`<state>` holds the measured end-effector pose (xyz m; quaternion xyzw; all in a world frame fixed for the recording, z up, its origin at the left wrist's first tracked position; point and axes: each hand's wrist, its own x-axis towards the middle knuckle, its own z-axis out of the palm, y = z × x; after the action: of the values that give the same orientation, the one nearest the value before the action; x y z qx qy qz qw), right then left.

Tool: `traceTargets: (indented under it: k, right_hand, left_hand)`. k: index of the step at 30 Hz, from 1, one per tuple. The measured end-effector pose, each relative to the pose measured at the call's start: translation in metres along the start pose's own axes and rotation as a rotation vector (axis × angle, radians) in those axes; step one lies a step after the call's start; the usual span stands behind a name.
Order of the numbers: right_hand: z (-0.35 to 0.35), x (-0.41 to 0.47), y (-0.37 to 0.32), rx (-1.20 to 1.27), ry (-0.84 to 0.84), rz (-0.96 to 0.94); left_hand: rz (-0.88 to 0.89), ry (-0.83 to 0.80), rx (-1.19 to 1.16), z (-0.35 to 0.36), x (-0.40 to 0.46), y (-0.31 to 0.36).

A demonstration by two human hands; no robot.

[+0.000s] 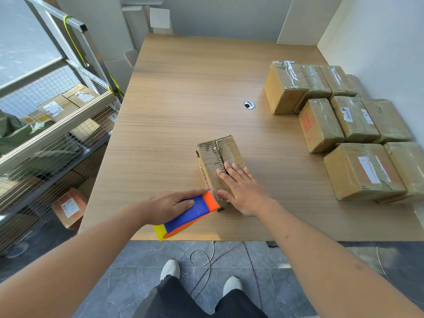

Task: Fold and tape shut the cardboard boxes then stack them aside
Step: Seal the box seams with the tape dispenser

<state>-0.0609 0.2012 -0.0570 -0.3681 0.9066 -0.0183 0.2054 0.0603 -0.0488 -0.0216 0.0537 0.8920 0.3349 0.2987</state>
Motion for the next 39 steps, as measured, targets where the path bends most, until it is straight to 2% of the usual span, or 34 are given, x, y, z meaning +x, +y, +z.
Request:
traceTargets:
  k: [12,30,32,36,39]
  right_hand:
    - [0.002,0.002,0.003,0.021,-0.001,-0.003]
    - [0.004,0.001,0.002,0.042,0.019,0.002]
    - [0.002,0.001,0.002,0.037,0.011,0.008]
    - [-0.001,0.001,-0.001,0.039,-0.027,0.012]
    - [-0.004,0.000,-0.002,0.059,-0.019,0.025]
  left_hand:
    - [0.023,0.022,0.092,-0.015,-0.021,0.006]
    - [-0.032,0.030,0.059,-0.005,-0.001,-0.008]
    - [-0.027,0.026,0.049,-0.004,0.010,-0.011]
    - [-0.101,-0.082,0.189,-0.004,0.005,-0.046]
    - [-0.107,-0.001,0.116,-0.019,-0.004,-0.059]
